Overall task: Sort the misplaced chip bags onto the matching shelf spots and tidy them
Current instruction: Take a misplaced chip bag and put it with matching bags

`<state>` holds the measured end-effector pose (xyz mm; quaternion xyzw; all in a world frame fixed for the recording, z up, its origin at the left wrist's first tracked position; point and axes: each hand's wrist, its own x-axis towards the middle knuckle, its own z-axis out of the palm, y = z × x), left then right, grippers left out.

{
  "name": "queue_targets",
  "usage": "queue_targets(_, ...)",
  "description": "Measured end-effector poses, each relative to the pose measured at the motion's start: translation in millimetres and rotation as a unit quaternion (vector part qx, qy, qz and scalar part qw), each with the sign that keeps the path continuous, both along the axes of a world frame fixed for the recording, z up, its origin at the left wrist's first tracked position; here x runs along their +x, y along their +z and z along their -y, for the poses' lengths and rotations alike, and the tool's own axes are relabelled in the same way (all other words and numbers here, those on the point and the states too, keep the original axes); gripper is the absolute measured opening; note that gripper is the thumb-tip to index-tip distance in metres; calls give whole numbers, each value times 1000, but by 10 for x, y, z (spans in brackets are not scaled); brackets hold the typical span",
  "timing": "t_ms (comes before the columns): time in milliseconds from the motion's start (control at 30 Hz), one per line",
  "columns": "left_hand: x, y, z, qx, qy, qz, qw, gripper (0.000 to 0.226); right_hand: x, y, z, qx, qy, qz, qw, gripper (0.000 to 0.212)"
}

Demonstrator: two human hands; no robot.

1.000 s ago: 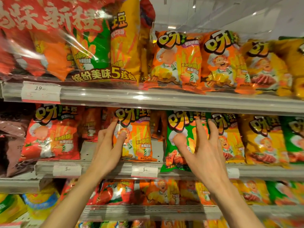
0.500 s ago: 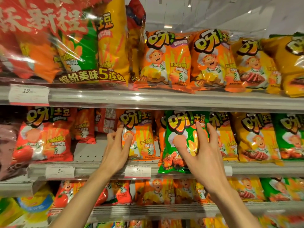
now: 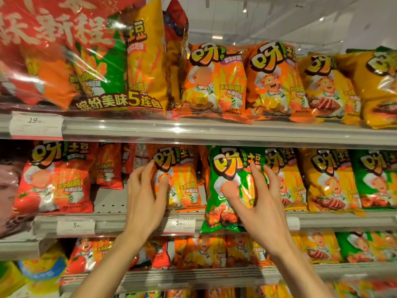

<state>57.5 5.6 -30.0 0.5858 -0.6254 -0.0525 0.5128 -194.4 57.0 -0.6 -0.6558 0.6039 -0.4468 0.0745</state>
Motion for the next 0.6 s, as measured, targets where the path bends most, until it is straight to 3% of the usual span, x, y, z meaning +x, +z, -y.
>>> queue_targets(67, -127, 64, -137, -14, -56, -13, 998, 49, 29, -10, -22, -2, 12, 15, 1000, 84)
queue_targets(133, -260, 158, -238, 46, -136, -62, 988, 45, 69, -29, -47, -2, 27, 25, 999, 85)
queue_targets(233, -415, 275, -317, 129, -220, -139, 957, 58, 129, -51, -94, 2, 56, 26, 998, 87)
queue_targets(367, -514, 264, -309, 166, -254, -216, 928, 50, 192, -68, -163, 33, 86, 31, 995, 90)
queue_targets(600, -633, 32, -248, 157, -278, -308, 896, 62, 90, -126, -229, 71, 94, 25, 993, 88)
